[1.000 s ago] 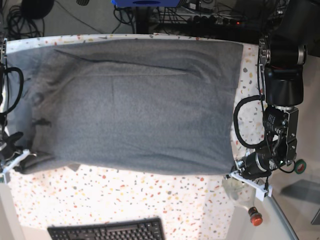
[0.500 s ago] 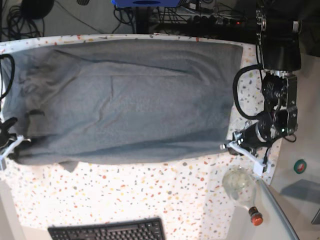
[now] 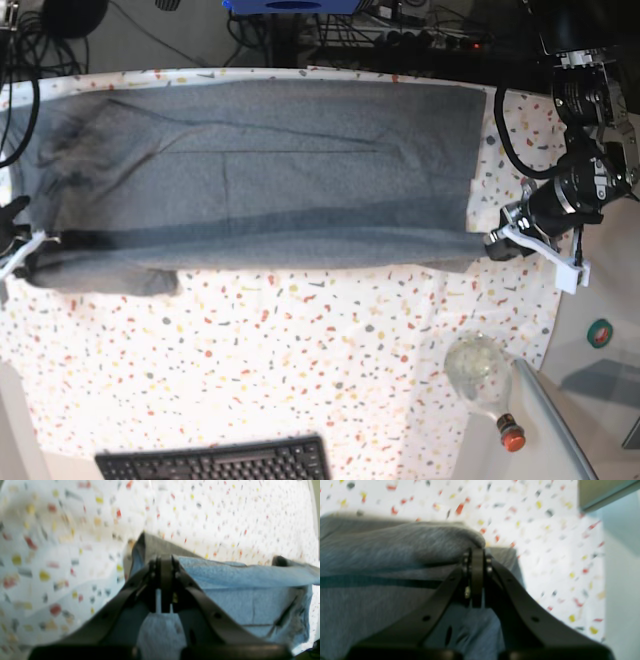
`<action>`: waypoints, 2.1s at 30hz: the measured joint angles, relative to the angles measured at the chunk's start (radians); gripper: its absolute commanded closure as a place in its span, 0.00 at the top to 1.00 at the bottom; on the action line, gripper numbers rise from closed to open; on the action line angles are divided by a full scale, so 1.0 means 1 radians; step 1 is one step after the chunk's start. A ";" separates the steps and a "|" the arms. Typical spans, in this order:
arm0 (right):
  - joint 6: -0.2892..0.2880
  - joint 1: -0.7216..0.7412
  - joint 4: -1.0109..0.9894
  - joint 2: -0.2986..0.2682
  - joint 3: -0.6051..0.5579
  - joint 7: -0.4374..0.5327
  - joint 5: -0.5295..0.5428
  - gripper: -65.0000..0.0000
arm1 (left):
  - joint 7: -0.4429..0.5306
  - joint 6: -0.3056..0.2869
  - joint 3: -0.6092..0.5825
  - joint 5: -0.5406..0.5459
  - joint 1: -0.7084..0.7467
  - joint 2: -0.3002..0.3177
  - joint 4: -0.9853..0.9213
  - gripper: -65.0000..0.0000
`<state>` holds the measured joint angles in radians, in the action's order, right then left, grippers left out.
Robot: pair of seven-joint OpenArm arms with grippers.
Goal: Layout the t-shirt on the table in an organized manner, then fold the t-shirt properly
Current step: 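Grasp the hem with both grippers and fold it toward the collar, then regrip the ends of the folded grey strip with both grippers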
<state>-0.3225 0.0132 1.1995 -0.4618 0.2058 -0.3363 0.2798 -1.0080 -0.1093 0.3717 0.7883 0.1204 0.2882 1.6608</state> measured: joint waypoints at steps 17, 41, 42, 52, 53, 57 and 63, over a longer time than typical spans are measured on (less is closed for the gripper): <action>0.000 -0.150 0.077 0.046 0.107 -0.084 0.004 0.00 | 0.001 0.000 -0.013 0.004 0.178 0.017 0.000 0.00; 0.000 -0.261 0.233 0.116 0.192 -0.174 0.000 0.00 | 0.003 -0.003 -0.013 0.006 0.278 0.033 0.089 0.00; 0.000 -0.263 0.233 0.118 0.192 -0.177 0.000 0.00 | 0.006 -0.003 -0.013 0.006 0.276 0.033 0.076 0.00; 0.000 -0.278 0.233 0.118 0.192 -0.175 0.000 0.00 | 0.006 -0.002 -0.013 0.006 0.276 0.032 -0.009 0.00; 0.000 -0.277 0.232 0.118 0.192 -0.168 0.000 0.00 | 0.006 -0.002 -0.014 0.006 0.276 0.033 -0.009 0.00; 0.000 -0.273 0.179 0.118 0.192 -0.169 0.000 0.00 | 0.010 0.000 -0.060 0.003 0.276 0.032 -0.009 0.00; 0.000 -0.266 0.170 0.118 0.196 -0.169 0.000 0.00 | 0.009 0.000 -0.063 0.003 0.276 0.034 -0.008 0.00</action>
<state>-0.3225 -0.2523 1.3697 -0.3435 0.4019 -0.5056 0.2802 -0.9989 -0.1089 0.3088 0.7910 0.3962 0.3218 1.6524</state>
